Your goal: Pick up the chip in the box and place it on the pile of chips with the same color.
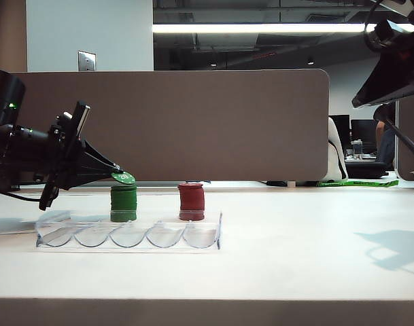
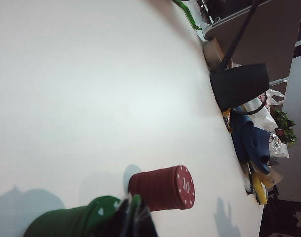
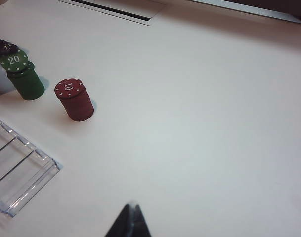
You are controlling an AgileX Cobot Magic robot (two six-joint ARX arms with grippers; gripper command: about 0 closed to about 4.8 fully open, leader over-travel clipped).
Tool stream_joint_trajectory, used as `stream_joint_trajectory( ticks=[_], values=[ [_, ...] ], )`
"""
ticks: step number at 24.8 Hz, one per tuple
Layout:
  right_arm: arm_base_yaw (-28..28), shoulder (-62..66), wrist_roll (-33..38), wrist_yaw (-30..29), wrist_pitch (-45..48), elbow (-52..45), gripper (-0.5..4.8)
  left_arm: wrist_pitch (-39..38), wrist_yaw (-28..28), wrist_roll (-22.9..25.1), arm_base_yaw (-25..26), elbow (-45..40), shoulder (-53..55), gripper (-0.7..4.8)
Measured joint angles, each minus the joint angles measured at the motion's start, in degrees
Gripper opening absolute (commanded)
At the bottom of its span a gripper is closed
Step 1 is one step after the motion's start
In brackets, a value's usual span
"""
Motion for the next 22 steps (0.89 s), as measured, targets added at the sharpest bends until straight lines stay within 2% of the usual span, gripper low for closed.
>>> stream_joint_trajectory(
  ticks=[22],
  values=[
    [0.00, 0.00, 0.00, 0.00, 0.00, 0.00, -0.01, -0.07, 0.26, 0.00, 0.00, 0.00, 0.00, -0.01]
  ],
)
